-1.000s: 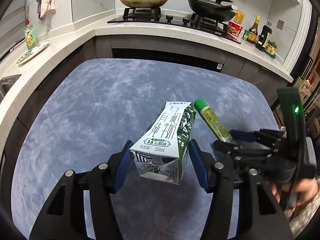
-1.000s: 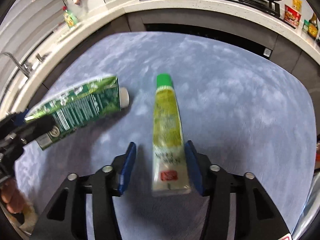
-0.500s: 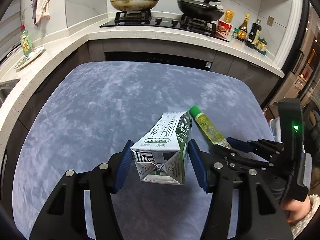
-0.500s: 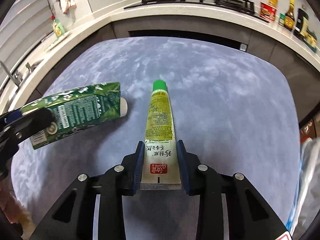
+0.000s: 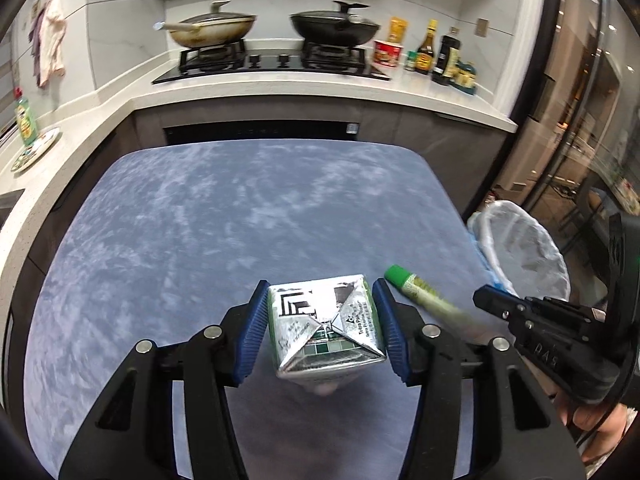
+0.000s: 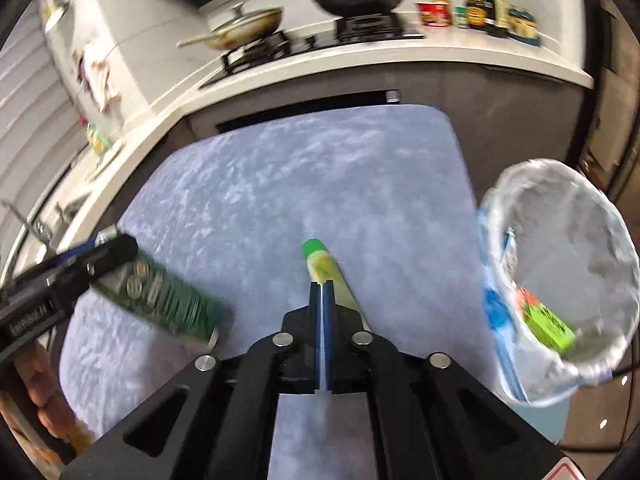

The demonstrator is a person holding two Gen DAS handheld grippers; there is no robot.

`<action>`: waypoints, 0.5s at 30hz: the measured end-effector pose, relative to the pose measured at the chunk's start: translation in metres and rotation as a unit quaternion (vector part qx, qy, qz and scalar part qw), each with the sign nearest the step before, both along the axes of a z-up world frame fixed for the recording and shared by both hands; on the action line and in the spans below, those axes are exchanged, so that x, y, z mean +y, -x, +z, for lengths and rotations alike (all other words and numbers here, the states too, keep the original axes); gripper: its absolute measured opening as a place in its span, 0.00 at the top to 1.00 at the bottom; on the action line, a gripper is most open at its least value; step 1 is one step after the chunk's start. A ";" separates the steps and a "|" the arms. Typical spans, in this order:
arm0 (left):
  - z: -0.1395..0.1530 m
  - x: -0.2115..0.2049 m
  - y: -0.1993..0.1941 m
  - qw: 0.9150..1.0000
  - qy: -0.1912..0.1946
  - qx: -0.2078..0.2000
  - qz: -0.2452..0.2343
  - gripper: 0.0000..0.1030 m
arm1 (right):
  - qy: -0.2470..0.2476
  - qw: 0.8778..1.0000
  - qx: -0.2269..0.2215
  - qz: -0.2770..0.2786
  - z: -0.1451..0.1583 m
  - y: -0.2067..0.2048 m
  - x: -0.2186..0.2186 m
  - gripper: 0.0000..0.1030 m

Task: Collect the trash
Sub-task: 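Carry the milk carton and green tube over the trash bin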

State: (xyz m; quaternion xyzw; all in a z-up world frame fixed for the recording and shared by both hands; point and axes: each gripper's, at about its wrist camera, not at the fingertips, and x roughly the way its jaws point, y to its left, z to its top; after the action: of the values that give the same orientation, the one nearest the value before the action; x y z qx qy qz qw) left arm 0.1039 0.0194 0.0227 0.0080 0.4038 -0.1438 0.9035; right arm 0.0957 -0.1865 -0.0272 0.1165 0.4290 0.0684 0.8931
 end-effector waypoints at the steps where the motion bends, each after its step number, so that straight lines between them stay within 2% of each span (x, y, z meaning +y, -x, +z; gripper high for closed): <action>1: -0.001 -0.006 0.004 1.000 -0.002 0.002 -0.005 0.52 | -0.008 1.000 0.007 -0.002 -0.002 0.003 -0.006 0.98; 3: -0.003 -0.013 0.008 1.000 -0.006 0.005 -0.011 0.52 | 0.002 1.000 0.014 -0.007 -0.008 0.007 -0.011 0.98; 4: -0.005 -0.016 0.011 1.000 -0.008 0.006 -0.013 0.52 | 0.011 1.000 0.018 -0.005 -0.012 0.010 -0.012 0.94; 6: -0.005 -0.018 0.015 1.000 -0.014 0.001 -0.013 0.52 | 0.012 1.000 0.022 -0.008 -0.019 0.013 -0.014 0.84; 7: -0.005 -0.020 0.017 1.000 -0.016 -0.001 -0.014 0.52 | 0.010 1.000 0.021 -0.007 -0.022 0.015 -0.014 0.71; 8: -0.005 -0.020 0.017 1.000 -0.017 -0.002 -0.014 0.52 | 0.013 1.000 0.019 -0.006 -0.024 0.016 -0.013 0.65; 15: -0.006 -0.021 0.017 1.000 -0.019 -0.001 -0.014 0.52 | 0.039 0.999 0.034 0.016 -0.043 -0.003 -0.005 0.65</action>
State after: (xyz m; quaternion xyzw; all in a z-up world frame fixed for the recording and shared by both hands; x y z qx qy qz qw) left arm 0.0873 -0.0018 0.0168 0.0314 0.4057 -0.1487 0.9013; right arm 0.0990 -0.1913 -0.0704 0.0773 0.4636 0.0620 0.8805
